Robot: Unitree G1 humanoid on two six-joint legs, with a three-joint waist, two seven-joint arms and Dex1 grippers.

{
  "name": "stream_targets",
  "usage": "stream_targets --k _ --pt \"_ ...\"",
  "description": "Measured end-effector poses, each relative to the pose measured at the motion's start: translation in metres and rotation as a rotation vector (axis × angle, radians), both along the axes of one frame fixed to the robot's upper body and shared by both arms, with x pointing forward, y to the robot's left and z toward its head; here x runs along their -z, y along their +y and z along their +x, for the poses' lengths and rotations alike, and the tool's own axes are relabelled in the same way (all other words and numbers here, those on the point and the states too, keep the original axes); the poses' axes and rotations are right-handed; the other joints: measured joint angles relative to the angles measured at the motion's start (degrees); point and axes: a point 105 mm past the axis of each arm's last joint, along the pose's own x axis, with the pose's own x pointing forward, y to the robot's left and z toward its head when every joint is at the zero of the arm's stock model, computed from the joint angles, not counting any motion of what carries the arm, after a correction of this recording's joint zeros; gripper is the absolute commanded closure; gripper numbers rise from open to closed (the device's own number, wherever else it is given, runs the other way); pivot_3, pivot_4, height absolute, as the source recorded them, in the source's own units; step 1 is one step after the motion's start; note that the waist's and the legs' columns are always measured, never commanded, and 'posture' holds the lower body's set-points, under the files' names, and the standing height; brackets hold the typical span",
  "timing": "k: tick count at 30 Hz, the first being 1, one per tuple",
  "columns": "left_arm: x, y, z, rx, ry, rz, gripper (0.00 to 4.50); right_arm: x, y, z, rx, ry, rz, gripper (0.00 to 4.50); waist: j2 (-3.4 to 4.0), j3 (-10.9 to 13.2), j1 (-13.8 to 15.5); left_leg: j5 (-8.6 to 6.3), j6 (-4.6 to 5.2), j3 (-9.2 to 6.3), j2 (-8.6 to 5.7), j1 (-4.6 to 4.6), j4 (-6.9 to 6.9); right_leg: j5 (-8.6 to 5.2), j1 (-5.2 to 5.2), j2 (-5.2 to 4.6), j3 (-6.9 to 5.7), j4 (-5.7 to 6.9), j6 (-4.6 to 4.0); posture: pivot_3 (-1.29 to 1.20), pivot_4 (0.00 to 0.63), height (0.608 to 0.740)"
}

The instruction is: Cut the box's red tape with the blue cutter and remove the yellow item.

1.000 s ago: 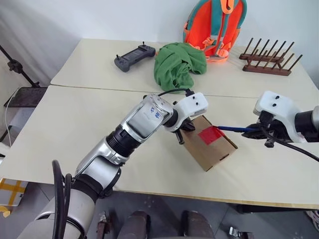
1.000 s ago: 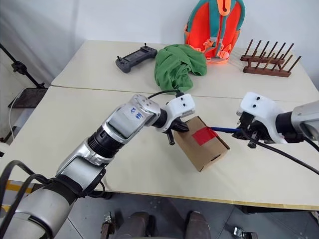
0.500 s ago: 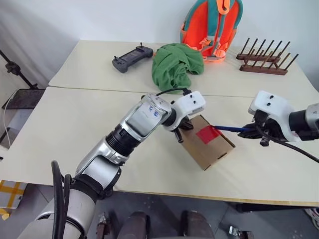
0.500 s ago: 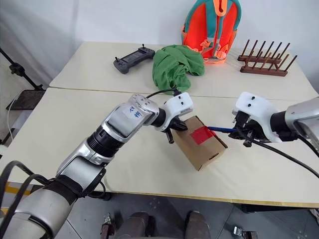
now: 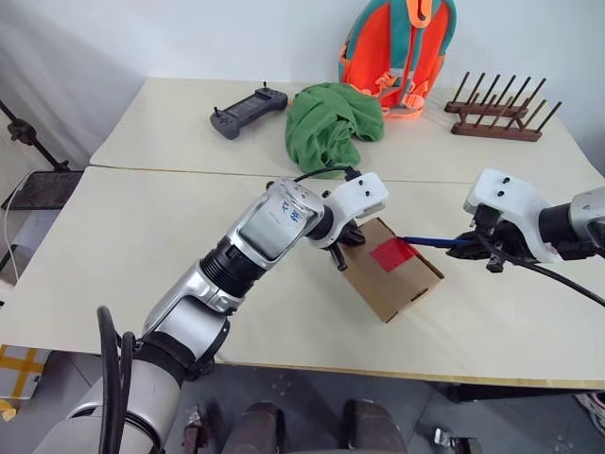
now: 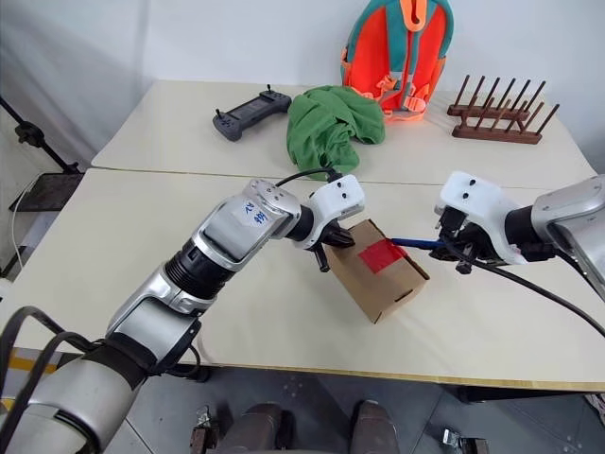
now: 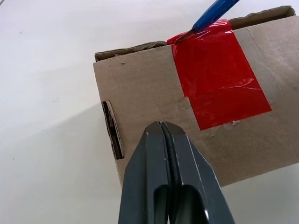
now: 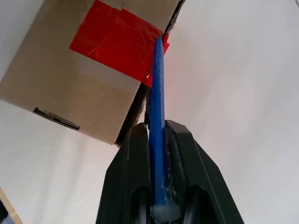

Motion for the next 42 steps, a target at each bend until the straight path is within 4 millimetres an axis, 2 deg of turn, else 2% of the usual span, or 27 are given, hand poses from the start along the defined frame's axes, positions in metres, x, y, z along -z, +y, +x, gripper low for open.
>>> stream_targets --k 12,18,26,33,42 --pt "0.0 -0.001 0.0 -0.002 0.007 -0.011 4.47 -0.003 -0.003 -0.005 0.003 0.02 -0.015 4.33 -0.01 0.0 0.1 -0.01 0.01 0.0 -0.01 -0.05 -0.04 0.02 0.0 -0.01 -0.01 -0.13 0.04 0.0 0.15 0.74" --pt "0.0 0.0 0.002 -0.014 0.003 -0.01 4.47 0.004 0.0 0.005 0.011 0.03 -0.014 4.33 -0.01 0.0 -0.2 0.02 0.0 0.02 -0.01 -0.02 -0.03 0.07 0.0 -0.01 0.02 -0.1 0.01 0.0 0.15 0.74" --pt "-0.001 0.003 0.005 -0.031 -0.009 -0.006 4.47 0.004 0.01 0.018 -0.001 0.03 -0.006 4.33 -0.04 0.0 -0.4 0.06 -0.04 0.09 0.03 0.06 -0.04 0.13 -0.01 0.03 0.09 -0.06 -0.05 0.0 0.15 0.74" --pt "-0.001 0.004 0.006 -0.036 -0.01 -0.012 4.47 0.002 0.017 0.024 0.008 0.037 0.011 4.33 -0.05 0.0 -0.5 0.06 -0.05 0.11 0.04 0.05 -0.05 0.14 -0.04 0.04 0.11 -0.07 -0.06 0.0 0.15 0.74" --pt "-0.001 0.002 0.005 -0.034 -0.01 -0.019 4.47 0.002 0.015 0.024 0.014 0.035 0.005 4.33 -0.05 0.0 -0.3 0.06 -0.05 0.11 0.04 0.01 -0.07 0.15 -0.08 0.03 0.1 -0.09 -0.06 0.0 0.15 0.74"
